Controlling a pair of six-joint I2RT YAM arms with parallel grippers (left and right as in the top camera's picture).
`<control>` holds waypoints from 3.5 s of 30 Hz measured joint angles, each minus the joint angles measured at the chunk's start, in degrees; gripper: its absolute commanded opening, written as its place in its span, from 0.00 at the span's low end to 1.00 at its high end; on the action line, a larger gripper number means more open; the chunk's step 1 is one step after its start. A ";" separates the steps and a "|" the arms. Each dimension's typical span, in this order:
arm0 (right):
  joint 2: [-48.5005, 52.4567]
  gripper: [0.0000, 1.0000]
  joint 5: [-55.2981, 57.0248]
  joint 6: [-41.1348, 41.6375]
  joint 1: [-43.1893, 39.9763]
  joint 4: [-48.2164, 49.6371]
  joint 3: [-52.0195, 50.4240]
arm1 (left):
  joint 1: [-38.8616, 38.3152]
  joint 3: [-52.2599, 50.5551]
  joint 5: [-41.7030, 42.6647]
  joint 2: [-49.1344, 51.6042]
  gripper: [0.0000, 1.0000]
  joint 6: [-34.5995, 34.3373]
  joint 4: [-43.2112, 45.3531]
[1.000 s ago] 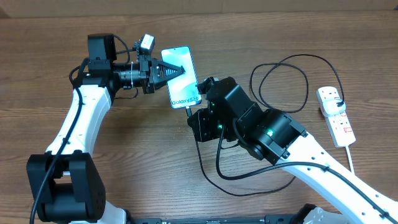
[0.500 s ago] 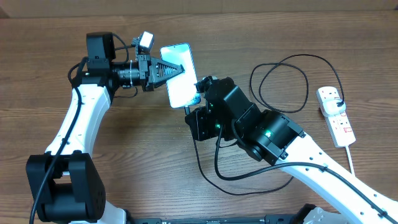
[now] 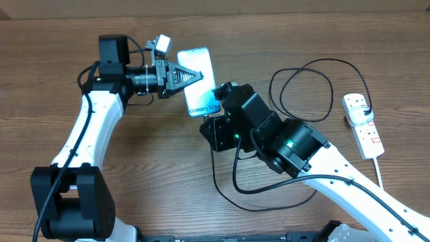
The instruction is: Plug charger to phone and switch on socket
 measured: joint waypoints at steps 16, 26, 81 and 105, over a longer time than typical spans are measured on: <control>4.70 0.16 3.76 -0.17 -0.02 -3.08 0.00 | -0.33 0.00 -7.61 0.00 0.04 -2.78 -0.02; 8.37 0.04 3.08 -2.89 -0.04 6.73 -0.07 | 0.48 0.20 -5.66 0.00 0.04 -0.72 0.92; -17.25 1.00 9.46 -7.63 -2.99 -17.31 2.27 | -9.44 0.68 -30.08 13.31 0.04 25.55 -22.67; -17.64 1.00 12.37 -7.63 -2.99 -17.75 2.27 | -9.44 0.63 -36.39 20.15 0.14 26.34 -25.33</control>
